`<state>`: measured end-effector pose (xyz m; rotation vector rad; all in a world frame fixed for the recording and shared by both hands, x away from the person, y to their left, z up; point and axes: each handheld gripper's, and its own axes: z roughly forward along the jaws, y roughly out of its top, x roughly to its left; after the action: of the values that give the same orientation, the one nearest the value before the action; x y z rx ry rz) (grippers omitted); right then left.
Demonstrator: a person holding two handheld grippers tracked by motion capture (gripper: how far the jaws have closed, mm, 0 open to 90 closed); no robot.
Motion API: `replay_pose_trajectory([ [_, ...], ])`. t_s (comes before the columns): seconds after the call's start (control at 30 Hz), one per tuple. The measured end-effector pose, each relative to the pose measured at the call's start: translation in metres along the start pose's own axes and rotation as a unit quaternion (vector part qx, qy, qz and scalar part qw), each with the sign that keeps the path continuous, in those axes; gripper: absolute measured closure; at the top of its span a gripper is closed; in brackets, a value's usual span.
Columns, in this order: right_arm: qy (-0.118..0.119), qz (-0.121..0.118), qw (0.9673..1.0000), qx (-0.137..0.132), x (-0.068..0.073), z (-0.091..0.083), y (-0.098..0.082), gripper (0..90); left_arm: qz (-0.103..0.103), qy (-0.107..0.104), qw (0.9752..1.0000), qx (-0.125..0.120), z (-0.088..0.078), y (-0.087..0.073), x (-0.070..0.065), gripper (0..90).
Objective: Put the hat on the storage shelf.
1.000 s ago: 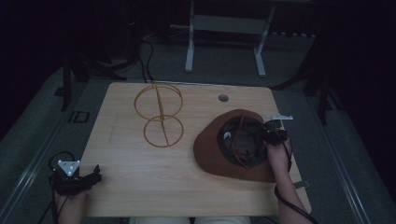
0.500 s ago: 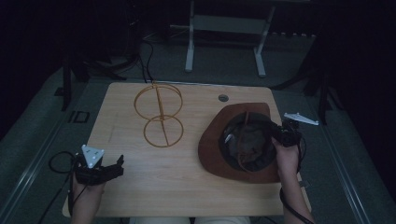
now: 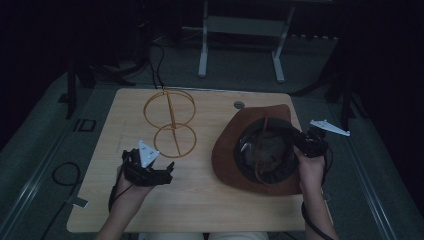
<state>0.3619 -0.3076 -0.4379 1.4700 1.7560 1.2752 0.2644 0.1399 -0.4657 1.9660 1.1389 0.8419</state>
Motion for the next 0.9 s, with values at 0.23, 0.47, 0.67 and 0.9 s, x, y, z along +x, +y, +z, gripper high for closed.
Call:
replay_pose_trajectory([
  [0.23, 0.002, -0.012, 0.9999, -0.006, 0.005, -0.004, -0.003, 83.1, 0.026, -0.037, 0.9990, -0.006, 0.016, 0.030, -0.029, 2.3],
  [0.47, 0.005, -0.021, 0.9997, -0.011, 0.013, -0.008, -0.006, 83.1, 0.033, -0.066, 0.9970, -0.022, 0.026, 0.055, -0.049, 2.3],
  [0.67, 0.015, -0.030, 0.9994, -0.010, 0.020, -0.011, -0.008, 83.1, 0.036, -0.092, 0.9946, -0.030, 0.036, 0.077, -0.067, 2.3],
  [0.9, 0.024, -0.040, 0.9987, -0.020, 0.030, -0.017, -0.004, 83.1, 0.030, -0.114, 0.9922, -0.041, 0.053, 0.094, -0.085, 2.3],
])
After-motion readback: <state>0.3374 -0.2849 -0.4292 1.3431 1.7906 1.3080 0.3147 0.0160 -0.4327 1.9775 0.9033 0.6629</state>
